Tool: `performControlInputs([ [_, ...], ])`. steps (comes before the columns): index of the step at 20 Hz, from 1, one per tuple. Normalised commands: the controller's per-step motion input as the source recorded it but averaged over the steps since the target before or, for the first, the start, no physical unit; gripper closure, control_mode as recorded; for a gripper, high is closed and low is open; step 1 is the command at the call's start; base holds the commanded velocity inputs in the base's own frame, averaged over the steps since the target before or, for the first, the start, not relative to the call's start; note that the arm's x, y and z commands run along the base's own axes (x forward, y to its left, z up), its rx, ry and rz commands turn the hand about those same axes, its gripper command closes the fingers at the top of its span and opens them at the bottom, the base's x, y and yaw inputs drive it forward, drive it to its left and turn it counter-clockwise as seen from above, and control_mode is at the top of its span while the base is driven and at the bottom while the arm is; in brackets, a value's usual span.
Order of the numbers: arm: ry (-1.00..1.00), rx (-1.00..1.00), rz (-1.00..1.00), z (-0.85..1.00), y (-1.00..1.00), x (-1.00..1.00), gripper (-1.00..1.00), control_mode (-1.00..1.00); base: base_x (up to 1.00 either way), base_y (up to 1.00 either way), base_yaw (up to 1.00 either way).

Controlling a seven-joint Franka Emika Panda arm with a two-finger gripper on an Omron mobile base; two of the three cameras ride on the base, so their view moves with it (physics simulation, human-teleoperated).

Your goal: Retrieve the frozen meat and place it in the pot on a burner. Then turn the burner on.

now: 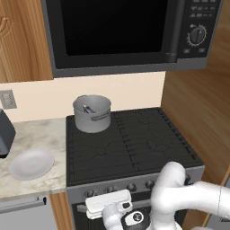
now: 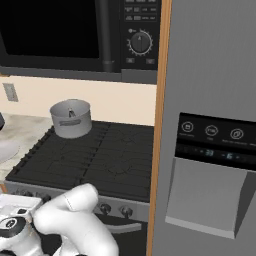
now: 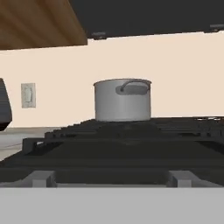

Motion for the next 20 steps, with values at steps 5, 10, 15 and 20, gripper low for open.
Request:
performControlInputs([
  [5, -0.26, 0.19, 0.0, -0.67, 0.0, 0.51, -1.0, -1.0, 0.0, 0.0, 0.0],
  [10, -0.32, 0.08, 0.0, -0.69, 0.0, 0.2, -1.0, -1.0, 0.0, 0.0, 0.0],
  [15, -0.24, 0.02, 0.0, -0.54, 0.0, 0.1, -1.0, -1.0, 0.0, 0.0, 0.0],
  [20, -0.08, 0.01, 0.0, -0.26, -0.12, -0.11, -1.0, -1.0, 0.0, 0.0, 0.0],
])
